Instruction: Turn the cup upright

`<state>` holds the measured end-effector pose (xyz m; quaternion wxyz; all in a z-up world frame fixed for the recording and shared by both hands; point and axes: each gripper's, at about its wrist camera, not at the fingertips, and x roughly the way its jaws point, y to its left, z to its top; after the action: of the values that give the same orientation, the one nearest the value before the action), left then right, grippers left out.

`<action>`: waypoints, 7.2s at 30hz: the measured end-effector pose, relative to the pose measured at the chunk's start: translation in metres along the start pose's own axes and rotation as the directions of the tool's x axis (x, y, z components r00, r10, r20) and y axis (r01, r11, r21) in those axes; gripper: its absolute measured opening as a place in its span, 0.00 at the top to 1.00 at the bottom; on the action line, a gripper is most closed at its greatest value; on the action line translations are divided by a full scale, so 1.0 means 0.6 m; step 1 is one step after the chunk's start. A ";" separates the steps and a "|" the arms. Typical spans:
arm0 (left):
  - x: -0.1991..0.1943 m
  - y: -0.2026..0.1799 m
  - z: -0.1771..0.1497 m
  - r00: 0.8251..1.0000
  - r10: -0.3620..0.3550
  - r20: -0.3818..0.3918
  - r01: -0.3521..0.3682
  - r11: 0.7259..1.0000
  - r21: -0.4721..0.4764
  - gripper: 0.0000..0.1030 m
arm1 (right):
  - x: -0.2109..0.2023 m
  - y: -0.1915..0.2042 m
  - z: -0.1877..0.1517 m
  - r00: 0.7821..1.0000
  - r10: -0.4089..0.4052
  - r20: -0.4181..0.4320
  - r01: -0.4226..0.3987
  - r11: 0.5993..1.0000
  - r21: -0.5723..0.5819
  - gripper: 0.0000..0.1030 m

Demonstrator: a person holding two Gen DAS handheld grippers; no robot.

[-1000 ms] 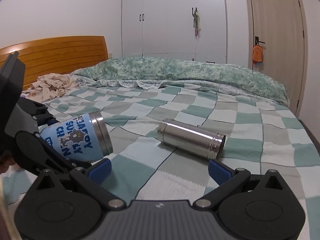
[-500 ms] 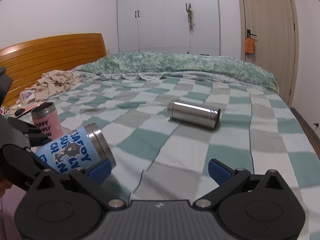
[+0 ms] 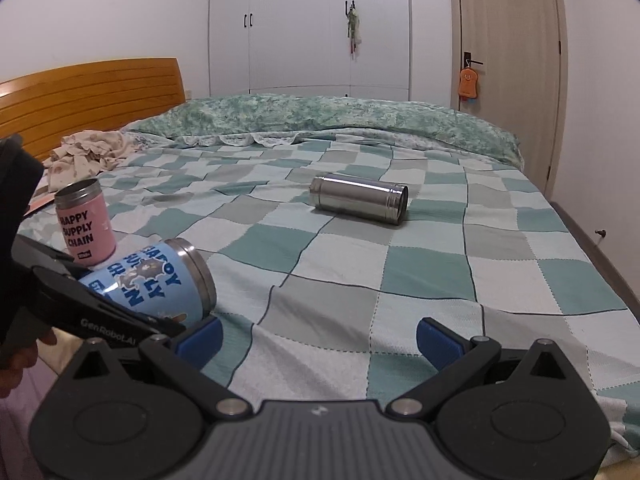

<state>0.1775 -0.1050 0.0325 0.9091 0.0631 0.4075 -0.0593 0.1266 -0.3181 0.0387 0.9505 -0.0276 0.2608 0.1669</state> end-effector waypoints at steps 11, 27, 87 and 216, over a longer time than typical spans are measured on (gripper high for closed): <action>-0.138 0.102 -0.008 0.965 -0.066 0.252 0.074 0.997 -0.022 0.00 | -0.020 0.047 0.043 1.000 0.019 0.016 -0.019 1.000 -0.002 0.00; -0.127 0.279 -0.077 0.974 0.018 0.228 0.009 0.993 -0.114 0.00 | 0.132 0.155 0.100 0.951 0.174 -0.256 -0.108 0.961 0.253 0.00; -0.133 0.417 -0.138 0.939 0.130 0.317 -0.028 0.951 -0.307 0.00 | 0.290 0.377 0.134 0.978 0.110 0.177 -0.095 0.991 -0.092 0.19; -0.161 0.132 -0.285 0.711 0.096 0.696 -0.037 0.994 -0.100 0.00 | -0.111 0.190 -0.159 0.861 -0.191 0.471 0.203 0.979 0.026 0.00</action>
<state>0.0008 0.0063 -0.0029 0.9989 0.0145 0.0329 -0.0299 -0.0116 -0.2439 -0.0059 0.9968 -0.0242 0.0159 0.0740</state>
